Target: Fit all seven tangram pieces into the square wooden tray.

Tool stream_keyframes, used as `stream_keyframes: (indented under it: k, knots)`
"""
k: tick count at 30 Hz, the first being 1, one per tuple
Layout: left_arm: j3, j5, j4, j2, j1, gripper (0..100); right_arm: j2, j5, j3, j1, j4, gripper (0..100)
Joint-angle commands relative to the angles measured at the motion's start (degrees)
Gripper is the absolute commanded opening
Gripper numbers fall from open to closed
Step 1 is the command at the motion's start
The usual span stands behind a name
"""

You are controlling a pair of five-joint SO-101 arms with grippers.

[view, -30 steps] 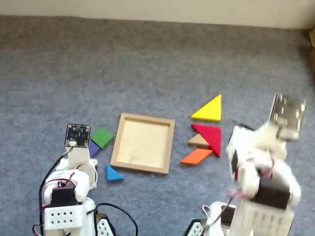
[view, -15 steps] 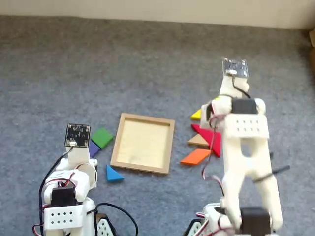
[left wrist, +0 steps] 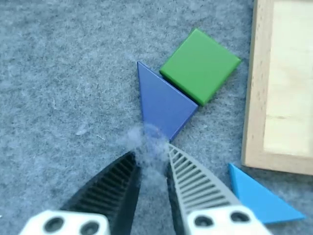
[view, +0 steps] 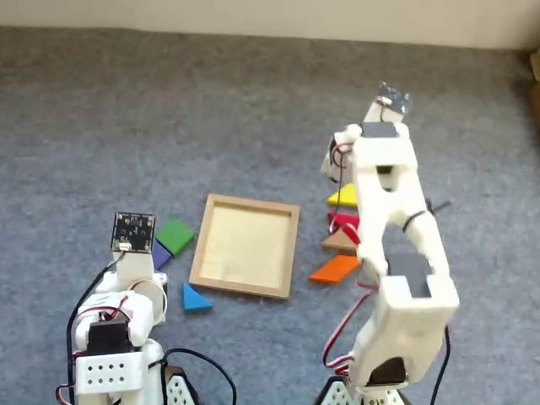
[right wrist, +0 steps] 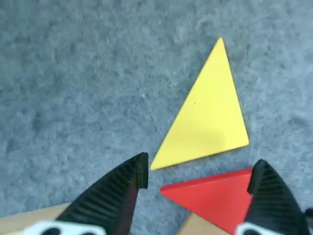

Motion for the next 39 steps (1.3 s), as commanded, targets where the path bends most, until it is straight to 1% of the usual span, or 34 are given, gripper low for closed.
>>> stream_keyframes:
  k: [1,7,10,13,19,23,25,31,39]
  knots:
    - [1.5,-0.2,-0.8,-0.6,0.6,8,4.3,-3.5,-8.1,-0.2,-1.0,32.1]
    - [1.5,-0.2,-0.8,-0.6,0.6,8,9.6,-4.0,-12.2,1.5,-0.9,32.1]
    - [1.5,-0.2,-0.8,-0.6,0.6,8,10.8,-4.1,-12.4,2.2,-1.0,32.1]
    - [1.5,-0.2,-0.8,-0.6,0.6,8,11.2,-6.3,-12.6,3.3,-1.0,32.1]
    - [1.5,-0.2,-0.8,-0.6,0.6,8,11.3,-6.2,-12.6,4.2,-1.0,32.1]
    - [1.5,-0.2,-0.8,-0.6,0.6,8,11.4,0.1,-12.7,4.0,-0.9,32.1]
    - [1.5,-0.2,-0.8,-0.6,0.6,8,11.5,1.8,-12.7,3.9,-1.1,32.1]
    - [1.5,-0.2,-0.8,-0.6,0.6,8,11.6,2.2,-12.7,2.2,-1.4,32.1]
    - [1.5,-0.2,-0.8,-0.6,0.6,8,14.7,2.3,-13.2,2.3,-1.5,32.1]
